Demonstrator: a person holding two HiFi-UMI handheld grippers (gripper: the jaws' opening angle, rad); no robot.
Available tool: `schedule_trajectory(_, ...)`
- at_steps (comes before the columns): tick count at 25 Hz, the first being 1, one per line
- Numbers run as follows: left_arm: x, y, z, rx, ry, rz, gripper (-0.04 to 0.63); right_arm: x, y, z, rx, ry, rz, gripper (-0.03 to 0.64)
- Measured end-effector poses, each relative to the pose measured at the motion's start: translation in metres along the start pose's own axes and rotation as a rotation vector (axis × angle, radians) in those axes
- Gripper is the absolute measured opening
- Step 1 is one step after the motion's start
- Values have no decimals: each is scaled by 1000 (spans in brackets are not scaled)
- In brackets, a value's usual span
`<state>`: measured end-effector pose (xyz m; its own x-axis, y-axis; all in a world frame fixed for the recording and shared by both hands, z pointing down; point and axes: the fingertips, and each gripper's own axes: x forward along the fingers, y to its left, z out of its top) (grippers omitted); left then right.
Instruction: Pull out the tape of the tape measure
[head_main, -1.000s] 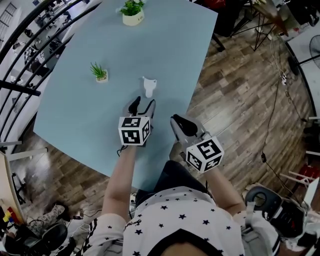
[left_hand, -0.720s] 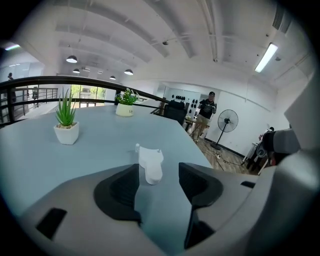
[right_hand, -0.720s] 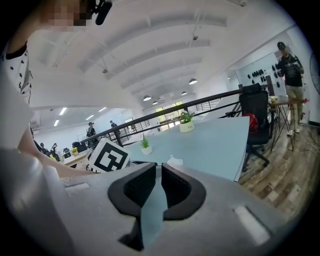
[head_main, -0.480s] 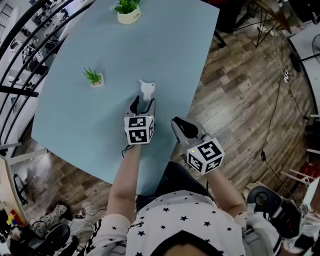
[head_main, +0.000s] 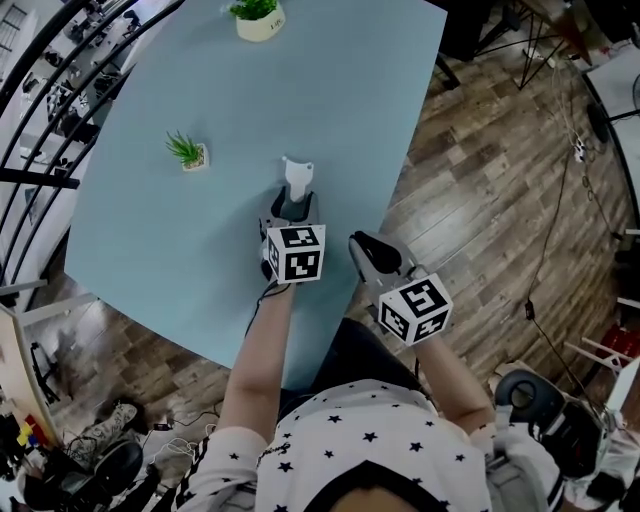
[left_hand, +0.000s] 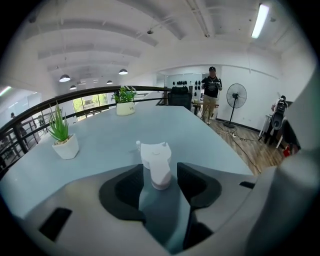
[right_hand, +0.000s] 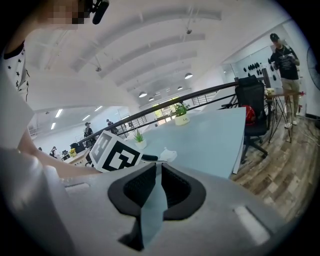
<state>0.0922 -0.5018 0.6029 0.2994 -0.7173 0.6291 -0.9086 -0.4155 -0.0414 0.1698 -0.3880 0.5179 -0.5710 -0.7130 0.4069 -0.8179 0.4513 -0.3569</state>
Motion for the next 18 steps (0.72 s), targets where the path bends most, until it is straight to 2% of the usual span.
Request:
schedule_trajectory(5, 1, 4, -3, 49, 12, 42, 124, 1, 1, -5, 4, 8, 0, 21)
schedule_trajectory(12, -2, 5, -3, 39, -10, 14, 118, -7, 6, -8, 1, -4, -22, 21)
schedule_trajectory(18, -26, 3, -6, 34, -45, -1, 118, -24, 14, -11, -4, -23, -48, 21)
